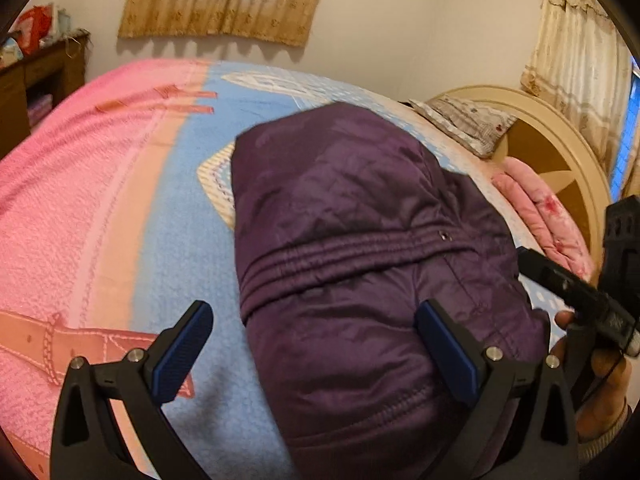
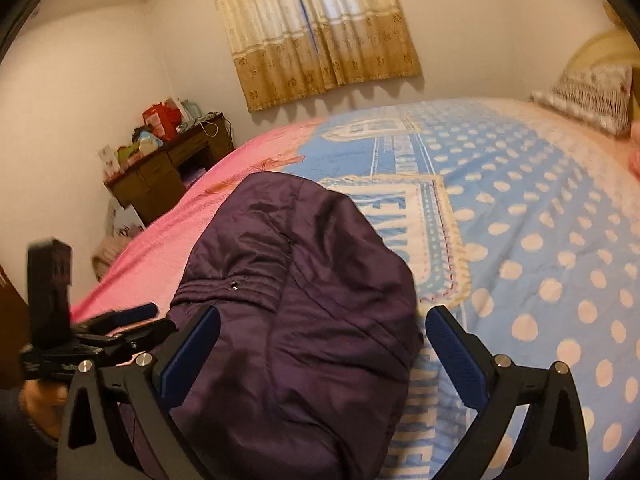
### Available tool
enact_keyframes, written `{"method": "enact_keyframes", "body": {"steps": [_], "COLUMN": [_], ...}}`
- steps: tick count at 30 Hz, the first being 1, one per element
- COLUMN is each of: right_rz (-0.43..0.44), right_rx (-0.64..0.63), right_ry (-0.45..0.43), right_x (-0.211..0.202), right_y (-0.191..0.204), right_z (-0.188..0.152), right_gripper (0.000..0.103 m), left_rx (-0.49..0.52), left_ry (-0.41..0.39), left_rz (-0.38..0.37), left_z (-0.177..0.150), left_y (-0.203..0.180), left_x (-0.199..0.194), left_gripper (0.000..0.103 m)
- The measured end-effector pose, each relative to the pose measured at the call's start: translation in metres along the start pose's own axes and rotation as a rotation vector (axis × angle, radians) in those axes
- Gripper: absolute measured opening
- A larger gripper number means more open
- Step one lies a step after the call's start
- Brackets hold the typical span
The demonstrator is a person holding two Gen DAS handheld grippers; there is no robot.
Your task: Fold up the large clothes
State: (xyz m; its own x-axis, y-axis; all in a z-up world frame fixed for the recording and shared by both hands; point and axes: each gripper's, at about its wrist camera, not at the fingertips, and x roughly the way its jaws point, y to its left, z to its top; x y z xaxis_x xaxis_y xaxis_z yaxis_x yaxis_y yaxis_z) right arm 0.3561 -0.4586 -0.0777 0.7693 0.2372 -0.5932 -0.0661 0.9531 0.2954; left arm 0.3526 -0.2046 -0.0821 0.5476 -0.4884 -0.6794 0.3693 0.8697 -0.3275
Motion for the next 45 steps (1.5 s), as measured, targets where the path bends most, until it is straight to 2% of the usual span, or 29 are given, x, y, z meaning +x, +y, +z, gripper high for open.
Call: {"method": "enact_keyframes", "body": {"steps": [2,5,7,10,15,17,24,28,30,33,38,45], "right_rz": [0.021,0.046,0.068,0.171,0.347,0.385,0.413,0.418,0.466,0.506,0.522,0.583], "right_rx": [0.048,0.119,0.15,0.27,0.42,0.435,0.422,0.388,0.413,0.424,0.416,0.394], "right_ry": [0.007,0.116,0.128,0.154,0.196,0.182,0.177,0.179,0.16,0.126,0.109,0.103], "right_x": [0.001,0.022,0.031,0.045,0.069,0.073,0.089,0.093,0.09,0.082,0.066,0.043], "right_y": [-0.014,-0.03,-0.038,-0.056,-0.077,-0.081,-0.076,-0.072,-0.074,-0.072,-0.058,-0.024], "right_z": [-0.002,-0.011,-0.018,-0.029,-0.05,-0.055,-0.056,-0.052,-0.052,-0.056,-0.058,-0.068], "right_gripper": [0.102,0.102,0.102,0.102,0.102,0.102,0.102,0.099,0.079,0.064,0.056,0.053], "left_rx": [-0.014,-0.016,-0.054,-0.11,-0.09,-0.096,-0.157,-0.168,-0.153,-0.117,0.007,-0.002], "left_ry": [0.01,0.035,0.07,0.097,0.08,0.078,0.057,0.04,0.033,0.014,-0.047,-0.083], "left_rz": [-0.031,-0.071,-0.13,-0.199,-0.228,-0.236,-0.285,-0.278,-0.258,-0.215,-0.126,-0.112], "left_z": [0.003,0.002,0.002,-0.003,-0.007,-0.008,-0.01,-0.011,-0.01,-0.009,-0.012,-0.029], "left_y": [0.004,0.007,0.015,0.023,0.022,0.023,0.031,0.032,0.029,0.016,-0.015,-0.009], "left_x": [0.003,0.009,0.018,0.024,0.025,0.025,0.032,0.033,0.032,0.023,-0.008,-0.052], "left_gripper": [0.103,0.103,0.103,0.103,0.103,0.103,0.103,0.103,0.103,0.103,0.098,0.098]}}
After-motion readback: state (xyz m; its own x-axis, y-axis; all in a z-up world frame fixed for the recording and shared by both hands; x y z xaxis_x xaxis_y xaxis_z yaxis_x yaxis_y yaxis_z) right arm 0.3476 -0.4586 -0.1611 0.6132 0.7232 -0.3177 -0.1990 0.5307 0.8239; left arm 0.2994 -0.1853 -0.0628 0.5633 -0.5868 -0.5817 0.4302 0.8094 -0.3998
